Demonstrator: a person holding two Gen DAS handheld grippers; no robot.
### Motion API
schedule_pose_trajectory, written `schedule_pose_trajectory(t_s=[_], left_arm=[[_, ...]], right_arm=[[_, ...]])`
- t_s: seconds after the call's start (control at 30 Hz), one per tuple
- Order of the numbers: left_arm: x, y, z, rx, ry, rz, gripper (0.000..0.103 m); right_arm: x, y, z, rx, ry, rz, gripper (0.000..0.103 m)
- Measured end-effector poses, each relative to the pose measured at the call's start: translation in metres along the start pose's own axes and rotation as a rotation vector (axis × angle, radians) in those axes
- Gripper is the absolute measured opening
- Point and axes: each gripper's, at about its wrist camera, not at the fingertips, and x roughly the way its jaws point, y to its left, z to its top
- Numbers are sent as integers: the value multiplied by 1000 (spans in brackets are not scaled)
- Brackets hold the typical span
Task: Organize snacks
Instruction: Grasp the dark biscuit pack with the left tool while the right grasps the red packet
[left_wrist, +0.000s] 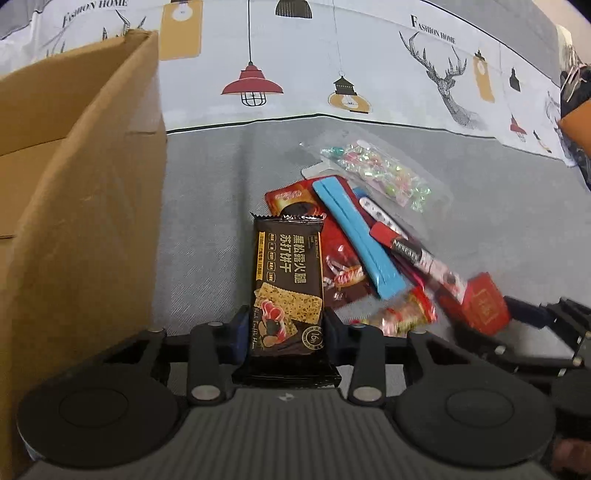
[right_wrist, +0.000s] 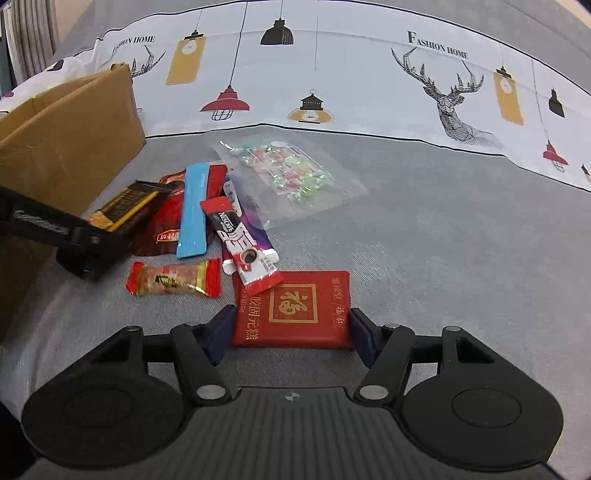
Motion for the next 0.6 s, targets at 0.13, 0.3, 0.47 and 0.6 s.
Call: schedule_pose_trajectory(t_s=[0.13,0.3,0.47,0.6], left_arm=[[-15,-5,-8,5,3,-16,44],[-43,-16,-7,36,-37,-39,43],[-67,-20,-8,59,-69,-52,35],[-73,-13,-17,37,-43,-60,11]], right_arm=[[-16,-11,-4,58,-11,-21,67],[-49,-20,-6,95,-68,-42,67],[-77,-16,-7,134,-116,-50,67],[-90,-6,-11,148,-127,-48,67]])
